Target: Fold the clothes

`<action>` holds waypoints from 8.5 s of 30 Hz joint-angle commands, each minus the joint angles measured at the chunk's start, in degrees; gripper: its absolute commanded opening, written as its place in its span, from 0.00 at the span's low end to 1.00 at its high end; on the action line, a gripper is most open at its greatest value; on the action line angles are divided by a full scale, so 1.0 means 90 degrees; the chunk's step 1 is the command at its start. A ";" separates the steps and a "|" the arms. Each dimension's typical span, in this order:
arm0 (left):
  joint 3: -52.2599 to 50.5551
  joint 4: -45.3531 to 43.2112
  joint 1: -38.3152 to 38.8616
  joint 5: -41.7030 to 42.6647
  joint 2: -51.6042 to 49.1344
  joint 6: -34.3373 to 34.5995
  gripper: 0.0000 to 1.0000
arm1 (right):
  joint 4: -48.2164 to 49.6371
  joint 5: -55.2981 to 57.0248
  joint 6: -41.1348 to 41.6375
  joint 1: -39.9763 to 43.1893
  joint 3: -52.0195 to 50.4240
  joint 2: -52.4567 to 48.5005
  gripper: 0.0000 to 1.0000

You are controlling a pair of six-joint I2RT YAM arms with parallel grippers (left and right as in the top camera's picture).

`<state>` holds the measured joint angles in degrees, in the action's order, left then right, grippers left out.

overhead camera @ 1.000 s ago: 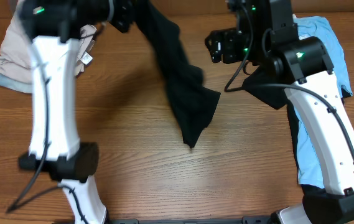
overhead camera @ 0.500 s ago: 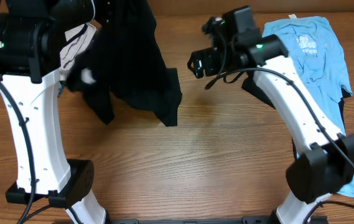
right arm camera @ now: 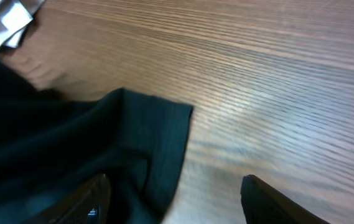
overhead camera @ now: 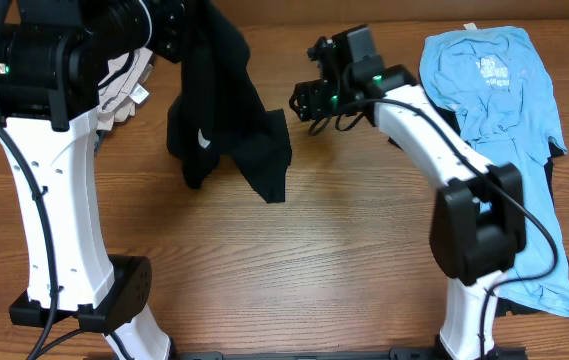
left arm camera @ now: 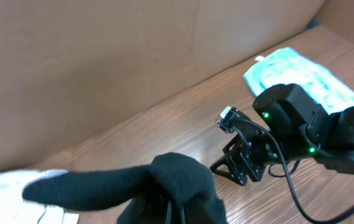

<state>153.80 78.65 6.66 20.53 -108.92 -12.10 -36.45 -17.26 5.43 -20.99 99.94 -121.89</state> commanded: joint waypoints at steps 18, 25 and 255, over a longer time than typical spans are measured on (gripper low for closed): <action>0.0024 0.0384 0.0024 -0.0663 0.0032 0.0163 0.04 | 0.1382 0.2990 0.0787 -0.1309 -0.0034 -0.1348 0.60; 0.0024 0.0427 0.0024 -0.0665 0.0032 0.0160 0.04 | 0.1715 0.3109 0.0906 -0.1294 -0.0034 -0.1705 0.59; -0.1537 0.1222 -0.0515 -0.4136 -0.3281 0.1773 0.04 | -0.3354 0.0741 -0.0158 0.2834 0.0401 0.0010 0.04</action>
<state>143.70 90.15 2.85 -16.67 -139.68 2.96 -66.83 -10.31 4.45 4.14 105.14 -123.04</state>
